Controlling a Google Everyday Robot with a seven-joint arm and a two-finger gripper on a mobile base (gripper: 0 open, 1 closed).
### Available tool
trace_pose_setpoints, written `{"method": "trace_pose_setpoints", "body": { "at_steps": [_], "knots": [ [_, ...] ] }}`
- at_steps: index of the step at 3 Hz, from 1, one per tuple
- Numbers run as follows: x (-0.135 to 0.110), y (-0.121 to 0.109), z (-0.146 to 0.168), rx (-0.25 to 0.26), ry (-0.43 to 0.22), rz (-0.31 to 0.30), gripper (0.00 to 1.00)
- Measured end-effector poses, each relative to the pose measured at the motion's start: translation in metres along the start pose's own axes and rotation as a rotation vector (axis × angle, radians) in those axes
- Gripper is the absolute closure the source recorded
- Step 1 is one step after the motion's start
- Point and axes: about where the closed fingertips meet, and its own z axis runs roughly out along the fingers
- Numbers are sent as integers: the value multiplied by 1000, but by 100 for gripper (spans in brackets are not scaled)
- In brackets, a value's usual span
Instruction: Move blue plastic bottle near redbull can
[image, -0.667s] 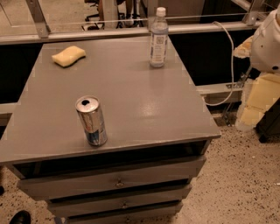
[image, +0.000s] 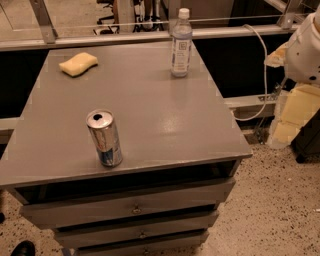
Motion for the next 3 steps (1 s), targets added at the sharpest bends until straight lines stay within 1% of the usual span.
{"method": "trace_pose_setpoints", "body": {
  "at_steps": [1, 2, 3],
  "knots": [
    [9, -15, 14, 36, -4, 8, 0],
    [12, -56, 34, 142, -46, 13, 0],
    [5, -122, 58, 275, -167, 34, 0]
  ]
}}
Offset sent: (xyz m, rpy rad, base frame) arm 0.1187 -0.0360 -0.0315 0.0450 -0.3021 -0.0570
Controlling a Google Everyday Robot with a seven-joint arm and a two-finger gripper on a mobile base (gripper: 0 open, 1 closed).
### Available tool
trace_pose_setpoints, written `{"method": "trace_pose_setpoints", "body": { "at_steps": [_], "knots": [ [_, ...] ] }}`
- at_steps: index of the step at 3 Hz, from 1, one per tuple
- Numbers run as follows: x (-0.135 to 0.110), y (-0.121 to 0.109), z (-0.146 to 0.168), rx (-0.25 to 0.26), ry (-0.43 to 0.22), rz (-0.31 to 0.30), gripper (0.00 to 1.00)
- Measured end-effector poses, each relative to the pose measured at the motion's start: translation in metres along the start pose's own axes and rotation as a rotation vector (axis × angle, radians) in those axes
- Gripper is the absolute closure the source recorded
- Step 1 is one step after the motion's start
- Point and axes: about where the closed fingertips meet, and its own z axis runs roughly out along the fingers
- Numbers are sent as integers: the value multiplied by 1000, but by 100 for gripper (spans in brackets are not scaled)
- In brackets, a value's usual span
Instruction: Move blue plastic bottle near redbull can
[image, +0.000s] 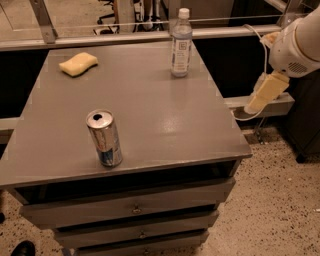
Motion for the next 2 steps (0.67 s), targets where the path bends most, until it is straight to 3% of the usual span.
{"method": "trace_pose_setpoints", "body": {
  "at_steps": [1, 2],
  "knots": [
    [-10, -40, 32, 55, -116, 40, 0],
    [-34, -90, 88, 51, -311, 117, 0]
  ]
}}
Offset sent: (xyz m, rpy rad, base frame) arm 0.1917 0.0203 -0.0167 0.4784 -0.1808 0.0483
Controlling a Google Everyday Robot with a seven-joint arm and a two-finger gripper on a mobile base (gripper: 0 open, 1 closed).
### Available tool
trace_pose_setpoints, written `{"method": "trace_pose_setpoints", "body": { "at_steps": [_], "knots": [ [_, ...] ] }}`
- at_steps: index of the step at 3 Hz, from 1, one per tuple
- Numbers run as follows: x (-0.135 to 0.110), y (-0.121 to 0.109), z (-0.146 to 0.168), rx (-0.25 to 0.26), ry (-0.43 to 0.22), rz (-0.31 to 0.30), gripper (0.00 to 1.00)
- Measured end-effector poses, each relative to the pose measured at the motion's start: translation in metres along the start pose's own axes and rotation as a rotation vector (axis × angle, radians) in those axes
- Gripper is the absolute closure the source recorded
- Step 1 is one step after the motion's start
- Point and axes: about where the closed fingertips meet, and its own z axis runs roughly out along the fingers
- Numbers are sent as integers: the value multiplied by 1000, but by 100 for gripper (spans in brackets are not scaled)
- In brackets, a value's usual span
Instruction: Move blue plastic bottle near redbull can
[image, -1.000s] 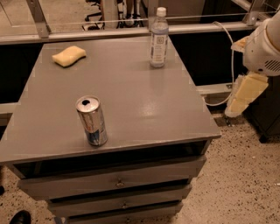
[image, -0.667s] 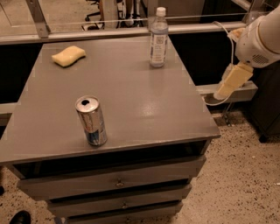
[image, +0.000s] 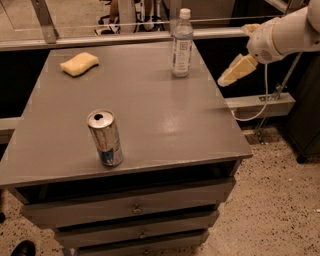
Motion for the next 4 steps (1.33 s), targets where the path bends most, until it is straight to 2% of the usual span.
{"method": "trace_pose_setpoints", "body": {
  "at_steps": [1, 2, 3, 4],
  "knots": [
    [-22, -25, 55, -34, -176, 88, 0],
    [-42, -28, 85, -80, -276, 150, 0],
    [-60, -16, 107, -152, -363, 225, 0],
    [-76, -6, 123, -215, -443, 274, 0]
  ]
}}
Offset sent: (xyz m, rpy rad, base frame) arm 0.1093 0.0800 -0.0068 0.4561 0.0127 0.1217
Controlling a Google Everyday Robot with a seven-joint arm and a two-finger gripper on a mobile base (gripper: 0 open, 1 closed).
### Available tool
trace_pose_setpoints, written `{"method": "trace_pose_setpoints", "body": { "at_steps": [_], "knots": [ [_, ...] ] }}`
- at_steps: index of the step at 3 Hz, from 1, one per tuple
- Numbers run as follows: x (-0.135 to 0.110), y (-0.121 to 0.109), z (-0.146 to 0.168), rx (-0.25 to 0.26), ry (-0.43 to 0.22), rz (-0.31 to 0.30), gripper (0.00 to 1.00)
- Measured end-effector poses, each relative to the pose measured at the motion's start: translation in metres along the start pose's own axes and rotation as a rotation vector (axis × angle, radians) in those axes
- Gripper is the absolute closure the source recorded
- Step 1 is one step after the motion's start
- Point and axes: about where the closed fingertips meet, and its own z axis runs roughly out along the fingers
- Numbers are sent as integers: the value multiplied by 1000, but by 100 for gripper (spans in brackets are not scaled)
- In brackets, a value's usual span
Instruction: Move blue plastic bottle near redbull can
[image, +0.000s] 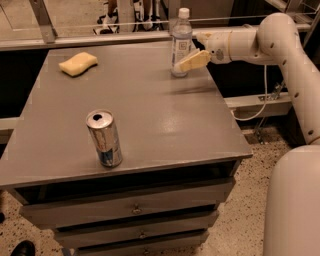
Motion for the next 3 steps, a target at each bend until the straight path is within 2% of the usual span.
{"method": "trace_pose_setpoints", "body": {
  "at_steps": [1, 2, 3],
  "knots": [
    [-6, 8, 17, -49, -55, 29, 15],
    [-14, 15, 25, -79, -95, 34, 38],
    [-21, 17, 20, -68, -104, -2, 62]
  ]
}}
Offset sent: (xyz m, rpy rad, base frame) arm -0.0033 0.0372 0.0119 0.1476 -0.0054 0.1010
